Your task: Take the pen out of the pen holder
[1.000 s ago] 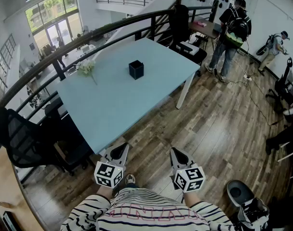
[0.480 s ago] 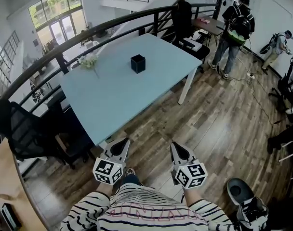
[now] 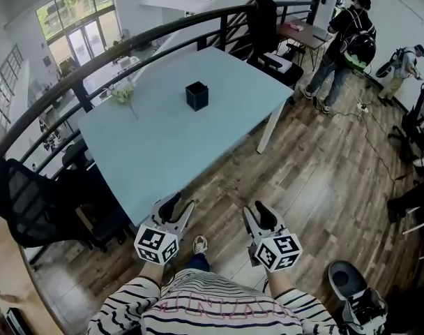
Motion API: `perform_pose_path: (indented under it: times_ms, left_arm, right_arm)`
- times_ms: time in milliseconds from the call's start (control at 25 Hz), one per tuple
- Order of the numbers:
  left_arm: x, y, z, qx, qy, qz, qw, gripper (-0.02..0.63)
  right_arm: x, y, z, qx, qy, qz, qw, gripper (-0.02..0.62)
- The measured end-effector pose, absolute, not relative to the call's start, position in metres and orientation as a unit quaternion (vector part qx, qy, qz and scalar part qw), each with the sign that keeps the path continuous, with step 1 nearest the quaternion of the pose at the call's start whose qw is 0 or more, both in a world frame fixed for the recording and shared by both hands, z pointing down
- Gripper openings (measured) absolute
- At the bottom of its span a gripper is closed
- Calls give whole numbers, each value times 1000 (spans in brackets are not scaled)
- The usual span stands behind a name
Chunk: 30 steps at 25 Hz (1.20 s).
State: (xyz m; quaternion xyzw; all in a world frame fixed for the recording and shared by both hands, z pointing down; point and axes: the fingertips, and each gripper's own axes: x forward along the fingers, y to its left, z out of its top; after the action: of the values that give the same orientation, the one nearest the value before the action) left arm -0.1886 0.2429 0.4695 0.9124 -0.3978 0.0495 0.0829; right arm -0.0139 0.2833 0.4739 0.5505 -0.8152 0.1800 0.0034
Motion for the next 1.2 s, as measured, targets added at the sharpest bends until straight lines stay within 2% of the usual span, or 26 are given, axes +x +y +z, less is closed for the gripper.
perform_pose_path:
  times_ms: [560,880,1200]
  left_arm:
    - [-194,69,477,923,-369,65,90,150]
    - [-193,6,484,925,-359,75,96,152]
    - [-170,-39,494,914,-382,82,108,156]
  right_arm:
    - [-22,123,477,582,-790,192,-11,156]
    - [-27,67,483,585,-785,204,-11,156]
    - [7,10,493,568,-796,211,-10,156]
